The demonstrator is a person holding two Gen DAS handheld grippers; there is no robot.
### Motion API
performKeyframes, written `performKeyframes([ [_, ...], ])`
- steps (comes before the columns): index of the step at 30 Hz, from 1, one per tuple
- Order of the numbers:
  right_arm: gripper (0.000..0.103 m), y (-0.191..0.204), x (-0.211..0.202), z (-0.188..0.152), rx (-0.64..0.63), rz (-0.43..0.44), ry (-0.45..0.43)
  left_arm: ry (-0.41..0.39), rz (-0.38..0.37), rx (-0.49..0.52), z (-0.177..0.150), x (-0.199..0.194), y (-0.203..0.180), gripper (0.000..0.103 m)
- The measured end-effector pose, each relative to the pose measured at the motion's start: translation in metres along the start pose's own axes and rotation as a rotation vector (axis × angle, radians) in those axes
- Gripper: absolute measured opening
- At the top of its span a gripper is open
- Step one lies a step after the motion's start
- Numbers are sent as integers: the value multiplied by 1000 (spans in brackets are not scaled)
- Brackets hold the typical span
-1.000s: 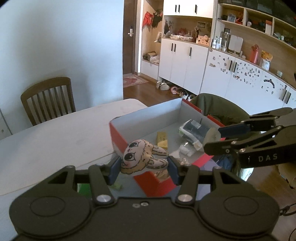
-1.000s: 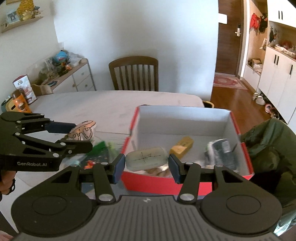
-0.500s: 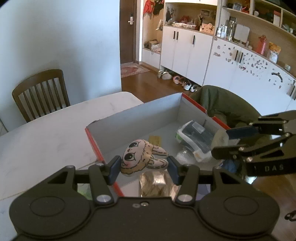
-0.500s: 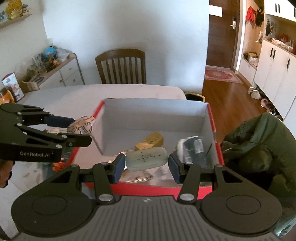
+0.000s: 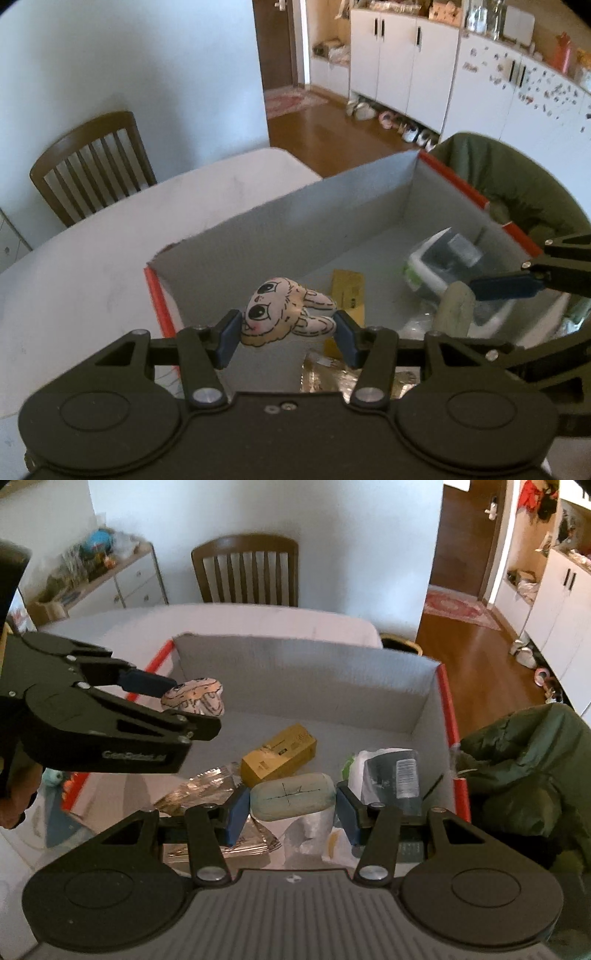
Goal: Organize objects
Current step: 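Carry the bunny plush and soap bar with both grippers into the red box, then open both grippers to drop the bunny plush and soap into the box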
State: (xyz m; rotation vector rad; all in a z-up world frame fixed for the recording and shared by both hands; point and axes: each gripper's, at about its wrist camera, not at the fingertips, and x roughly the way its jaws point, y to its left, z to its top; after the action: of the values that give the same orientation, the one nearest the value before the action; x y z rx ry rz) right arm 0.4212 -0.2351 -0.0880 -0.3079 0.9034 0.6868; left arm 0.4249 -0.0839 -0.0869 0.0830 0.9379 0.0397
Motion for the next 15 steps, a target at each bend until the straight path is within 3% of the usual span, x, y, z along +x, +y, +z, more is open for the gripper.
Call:
performKeyframes([
  [6, 51, 0, 25, 3, -53, 7, 56, 65, 51, 45, 4, 28, -9, 52],
  [15, 51, -1, 45, 4, -95, 33, 147, 164, 64, 82, 9, 52, -15, 53],
])
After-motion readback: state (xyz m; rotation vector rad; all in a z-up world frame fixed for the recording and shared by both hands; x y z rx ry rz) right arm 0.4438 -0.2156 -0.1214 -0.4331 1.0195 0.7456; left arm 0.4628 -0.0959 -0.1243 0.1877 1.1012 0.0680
